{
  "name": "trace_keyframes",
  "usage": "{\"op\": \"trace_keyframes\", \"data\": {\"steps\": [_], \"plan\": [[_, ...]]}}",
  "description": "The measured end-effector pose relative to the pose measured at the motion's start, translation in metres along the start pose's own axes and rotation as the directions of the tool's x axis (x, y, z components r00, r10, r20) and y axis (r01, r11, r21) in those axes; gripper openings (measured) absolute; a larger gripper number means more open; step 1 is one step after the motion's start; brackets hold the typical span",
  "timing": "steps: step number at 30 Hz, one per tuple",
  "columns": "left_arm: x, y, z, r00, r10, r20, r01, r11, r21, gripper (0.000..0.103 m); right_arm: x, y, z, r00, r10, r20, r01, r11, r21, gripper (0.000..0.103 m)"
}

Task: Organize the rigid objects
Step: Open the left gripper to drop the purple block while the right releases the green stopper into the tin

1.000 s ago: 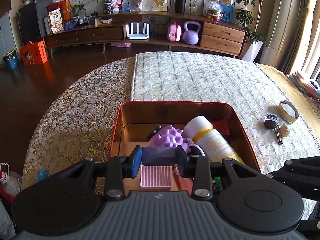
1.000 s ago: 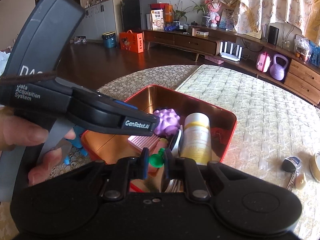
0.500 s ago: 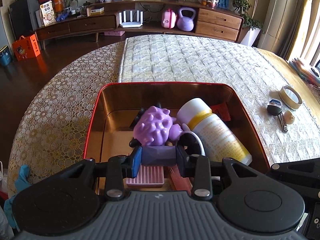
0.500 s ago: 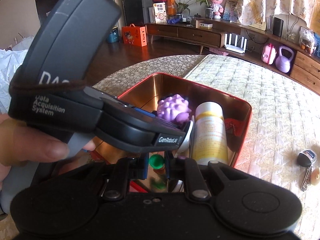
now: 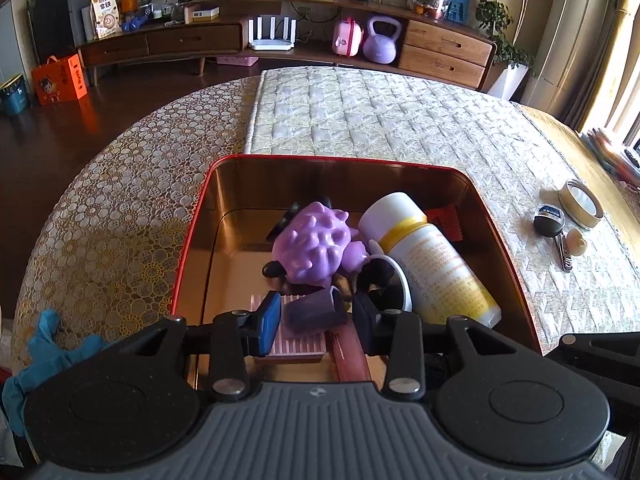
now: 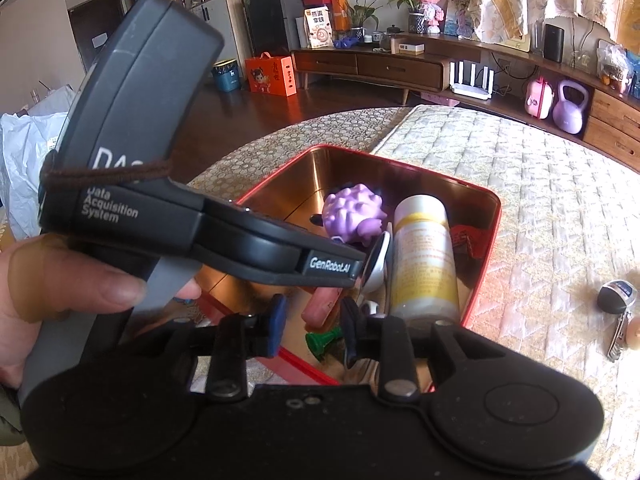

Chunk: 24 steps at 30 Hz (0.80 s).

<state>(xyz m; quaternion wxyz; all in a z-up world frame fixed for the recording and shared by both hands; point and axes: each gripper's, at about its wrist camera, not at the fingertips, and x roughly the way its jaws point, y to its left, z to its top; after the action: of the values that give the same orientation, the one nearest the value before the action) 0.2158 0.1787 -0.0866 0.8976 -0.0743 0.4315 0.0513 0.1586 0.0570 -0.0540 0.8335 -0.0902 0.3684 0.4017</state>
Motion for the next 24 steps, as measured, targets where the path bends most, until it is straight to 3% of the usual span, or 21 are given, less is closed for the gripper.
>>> {"op": "trace_keyframes", "data": {"steps": [4,24], "plan": [[-0.009,-0.002,-0.003,1.000,0.010,0.013,-0.010,1.000,0.011,0.055,-0.006,0.000,0.000,1.000,0.002,0.006,-0.002,1.000,0.009,0.034],[-0.070,-0.007,-0.009,0.995,0.002,0.104,-0.001,1.000,-0.012,0.061,-0.062,-0.005,-0.008,0.996,-0.013,0.086,0.010,0.999,0.037,0.068]]}}
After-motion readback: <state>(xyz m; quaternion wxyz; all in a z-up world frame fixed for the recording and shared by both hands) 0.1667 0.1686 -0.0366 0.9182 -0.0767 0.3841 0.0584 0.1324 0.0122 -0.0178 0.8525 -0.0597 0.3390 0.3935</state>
